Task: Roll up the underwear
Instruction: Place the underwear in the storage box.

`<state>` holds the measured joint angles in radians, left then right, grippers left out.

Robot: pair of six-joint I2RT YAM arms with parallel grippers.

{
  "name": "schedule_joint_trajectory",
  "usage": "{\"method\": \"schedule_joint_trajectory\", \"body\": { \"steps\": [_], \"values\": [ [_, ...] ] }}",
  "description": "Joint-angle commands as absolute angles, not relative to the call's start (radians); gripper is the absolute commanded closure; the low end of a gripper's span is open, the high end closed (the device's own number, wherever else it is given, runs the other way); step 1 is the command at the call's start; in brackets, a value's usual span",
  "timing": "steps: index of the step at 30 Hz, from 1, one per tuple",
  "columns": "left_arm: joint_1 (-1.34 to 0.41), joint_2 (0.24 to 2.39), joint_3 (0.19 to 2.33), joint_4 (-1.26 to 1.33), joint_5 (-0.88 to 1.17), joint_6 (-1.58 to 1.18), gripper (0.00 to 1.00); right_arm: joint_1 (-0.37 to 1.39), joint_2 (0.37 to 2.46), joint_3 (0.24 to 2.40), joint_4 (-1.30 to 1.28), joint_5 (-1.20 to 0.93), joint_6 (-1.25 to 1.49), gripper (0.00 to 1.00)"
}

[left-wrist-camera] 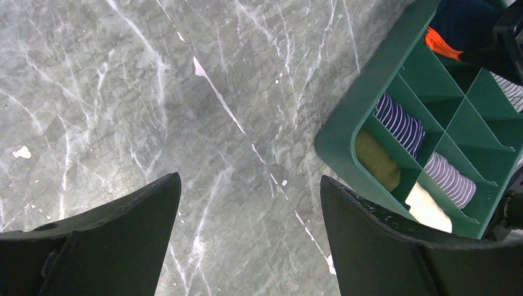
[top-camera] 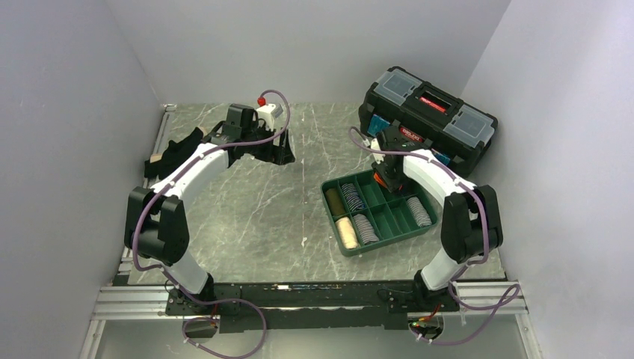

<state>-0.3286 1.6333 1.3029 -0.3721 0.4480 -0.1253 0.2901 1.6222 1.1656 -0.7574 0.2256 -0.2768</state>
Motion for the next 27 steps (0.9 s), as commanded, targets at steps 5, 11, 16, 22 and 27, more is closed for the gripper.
{"method": "schedule_joint_trajectory", "body": {
  "steps": [5,11,16,22,27],
  "values": [
    [-0.322,1.598,1.338,-0.366,0.476,-0.135,0.12,0.294,1.657,1.248,-0.781,0.292,-0.261,1.00],
    [-0.321,1.601,1.340,-0.368,0.479,-0.136,0.12,0.294,1.682,1.275,-0.802,0.298,-0.258,1.00],
    [-0.319,1.603,1.342,-0.370,0.481,-0.132,0.12,0.295,1.694,1.304,-0.818,0.308,-0.257,1.00],
    [-0.317,1.611,1.344,-0.369,0.487,-0.135,0.12,0.297,1.711,1.295,-0.830,0.310,-0.260,1.00],
    [-0.316,1.617,1.352,-0.374,0.487,-0.133,0.12,0.316,1.731,1.284,-0.842,0.253,-0.261,1.00]
  ]
}}
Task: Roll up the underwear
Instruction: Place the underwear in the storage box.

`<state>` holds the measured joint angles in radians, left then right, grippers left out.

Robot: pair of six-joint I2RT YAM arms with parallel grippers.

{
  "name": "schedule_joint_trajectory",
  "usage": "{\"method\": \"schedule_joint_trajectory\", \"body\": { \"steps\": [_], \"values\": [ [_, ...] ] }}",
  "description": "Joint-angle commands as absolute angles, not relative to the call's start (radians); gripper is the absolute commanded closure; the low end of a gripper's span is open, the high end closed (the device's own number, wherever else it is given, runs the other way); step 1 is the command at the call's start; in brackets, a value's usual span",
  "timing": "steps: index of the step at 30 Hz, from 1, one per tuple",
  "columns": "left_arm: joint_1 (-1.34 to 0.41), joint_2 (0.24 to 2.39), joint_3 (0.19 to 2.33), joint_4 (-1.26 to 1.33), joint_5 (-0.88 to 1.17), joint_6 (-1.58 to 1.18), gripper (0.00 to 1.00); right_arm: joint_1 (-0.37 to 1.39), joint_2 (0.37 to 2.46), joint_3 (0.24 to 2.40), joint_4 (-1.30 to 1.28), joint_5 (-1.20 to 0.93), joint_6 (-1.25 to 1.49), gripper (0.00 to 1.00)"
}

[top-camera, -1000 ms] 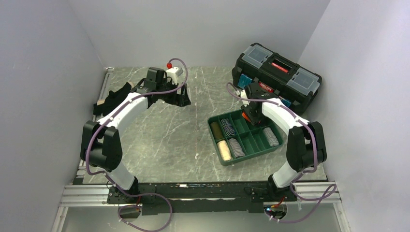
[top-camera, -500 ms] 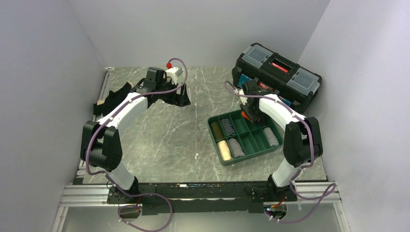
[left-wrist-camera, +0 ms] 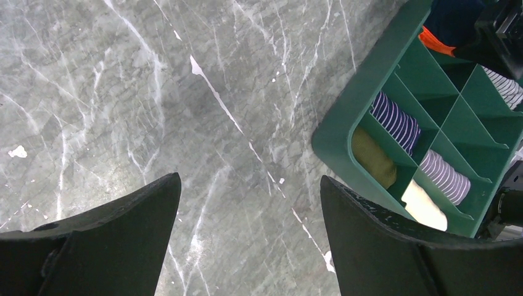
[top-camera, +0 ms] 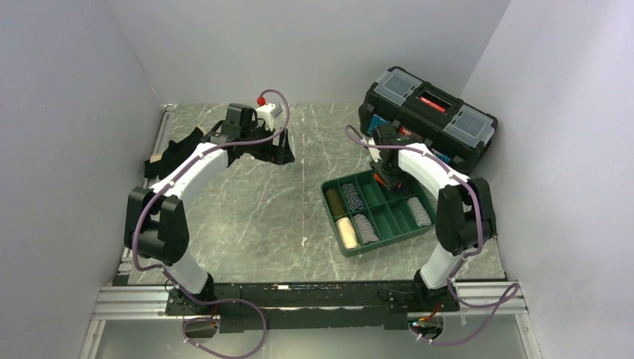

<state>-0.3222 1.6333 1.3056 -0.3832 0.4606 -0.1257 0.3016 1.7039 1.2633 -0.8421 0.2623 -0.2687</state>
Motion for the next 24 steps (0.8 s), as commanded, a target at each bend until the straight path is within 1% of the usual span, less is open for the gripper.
{"method": "schedule_joint_trajectory", "body": {
  "steps": [1,24],
  "values": [
    [-0.317,1.619,1.353,-0.375,0.486,-0.133,0.12,0.322,1.736,1.287,-0.846,0.244,-0.260,1.00],
    [-0.310,1.635,1.361,-0.399,0.483,-0.117,0.12,0.404,1.840,1.441,-0.978,0.192,-0.253,1.00]
  ]
}}
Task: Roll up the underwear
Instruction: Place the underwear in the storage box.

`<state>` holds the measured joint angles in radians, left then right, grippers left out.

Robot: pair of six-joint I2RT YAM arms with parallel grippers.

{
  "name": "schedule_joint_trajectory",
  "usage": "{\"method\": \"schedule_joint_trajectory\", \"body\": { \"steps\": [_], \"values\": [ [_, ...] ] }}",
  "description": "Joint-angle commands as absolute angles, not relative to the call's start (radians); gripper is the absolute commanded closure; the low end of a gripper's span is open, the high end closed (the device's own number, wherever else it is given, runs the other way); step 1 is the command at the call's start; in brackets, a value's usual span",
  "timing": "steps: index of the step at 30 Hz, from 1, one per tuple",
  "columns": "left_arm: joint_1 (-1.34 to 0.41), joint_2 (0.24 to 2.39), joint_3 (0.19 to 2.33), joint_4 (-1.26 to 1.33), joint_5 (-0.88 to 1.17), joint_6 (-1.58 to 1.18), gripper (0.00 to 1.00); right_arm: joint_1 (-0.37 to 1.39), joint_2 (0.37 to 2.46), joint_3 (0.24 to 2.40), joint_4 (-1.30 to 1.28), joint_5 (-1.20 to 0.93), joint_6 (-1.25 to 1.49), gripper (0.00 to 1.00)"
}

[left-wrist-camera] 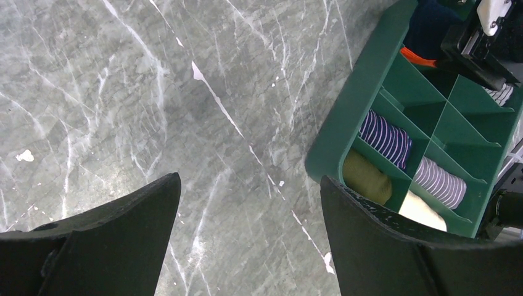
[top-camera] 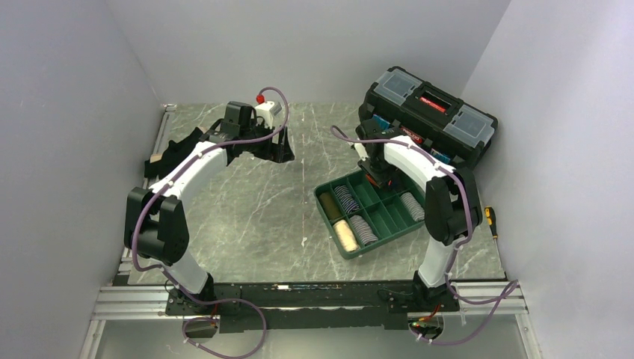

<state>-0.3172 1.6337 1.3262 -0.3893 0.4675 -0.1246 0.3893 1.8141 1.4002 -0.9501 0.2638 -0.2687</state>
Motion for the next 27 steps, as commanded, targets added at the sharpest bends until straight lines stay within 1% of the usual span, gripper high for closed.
{"method": "schedule_joint_trajectory", "body": {
  "steps": [1,7,13,23,27],
  "values": [
    [-0.310,1.635,1.361,-0.401,0.484,-0.116,0.12,0.406,1.842,1.445,-0.982,0.189,-0.253,1.00],
    [-0.310,1.640,1.335,-0.381,0.493,-0.124,0.12,0.408,1.835,1.459,-0.999,0.152,-0.252,1.00],
    [-0.311,1.689,1.320,-0.376,0.521,-0.153,0.13,0.410,1.833,1.471,-1.022,0.088,-0.254,1.00],
    [-0.311,1.726,1.317,-0.358,0.540,-0.183,0.13,0.417,1.819,1.494,-1.057,0.077,-0.264,1.00],
    [-0.311,1.748,1.313,-0.354,0.558,-0.205,0.13,0.420,1.826,1.473,-1.043,0.089,-0.265,1.00]
  ]
}}
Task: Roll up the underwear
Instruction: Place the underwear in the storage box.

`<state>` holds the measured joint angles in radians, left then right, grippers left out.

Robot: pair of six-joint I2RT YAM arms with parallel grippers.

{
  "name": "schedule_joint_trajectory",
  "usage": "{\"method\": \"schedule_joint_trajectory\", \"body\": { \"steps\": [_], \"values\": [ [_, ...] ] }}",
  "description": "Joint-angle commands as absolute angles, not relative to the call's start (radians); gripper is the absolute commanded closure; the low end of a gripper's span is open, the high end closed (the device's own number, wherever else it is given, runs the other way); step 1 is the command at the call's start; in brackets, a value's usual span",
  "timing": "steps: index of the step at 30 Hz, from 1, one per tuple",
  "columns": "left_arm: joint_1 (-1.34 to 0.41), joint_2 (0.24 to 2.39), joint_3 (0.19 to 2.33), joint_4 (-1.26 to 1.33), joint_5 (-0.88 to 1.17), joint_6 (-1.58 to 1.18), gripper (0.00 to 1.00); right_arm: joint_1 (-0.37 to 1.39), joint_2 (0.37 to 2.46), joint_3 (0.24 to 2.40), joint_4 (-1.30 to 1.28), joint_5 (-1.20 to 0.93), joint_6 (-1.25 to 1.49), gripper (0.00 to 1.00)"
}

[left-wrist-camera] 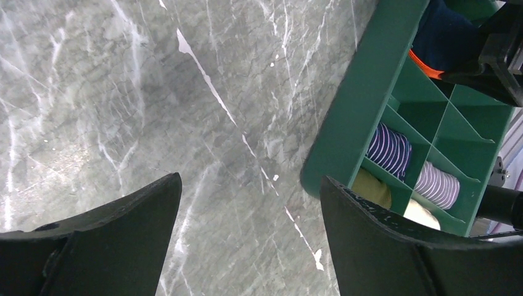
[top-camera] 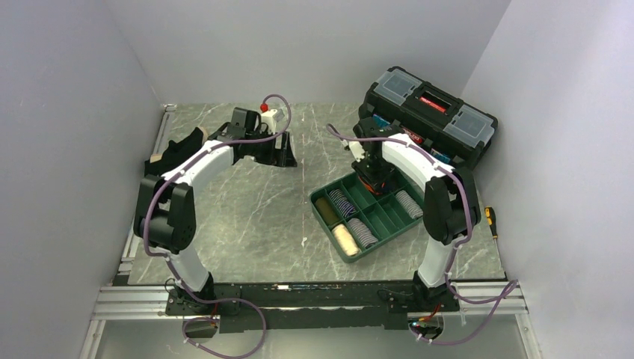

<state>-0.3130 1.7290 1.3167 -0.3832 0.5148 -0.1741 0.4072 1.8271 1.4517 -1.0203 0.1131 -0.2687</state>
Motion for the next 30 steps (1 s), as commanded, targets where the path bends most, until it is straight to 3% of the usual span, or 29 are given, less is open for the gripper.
{"method": "schedule_joint_trajectory", "body": {
  "steps": [1,18,30],
  "values": [
    [-0.311,1.749,1.312,-0.354,0.558,-0.204,0.13,0.419,1.833,1.467,-1.038,0.089,-0.264,1.00],
    [-0.311,1.722,1.305,-0.359,0.545,-0.182,0.13,0.405,1.880,1.382,-0.949,0.053,-0.250,1.00],
    [-0.311,1.697,1.318,-0.377,0.525,-0.158,0.13,0.386,1.784,1.190,-0.697,-0.030,-0.277,0.97]
  ]
}}
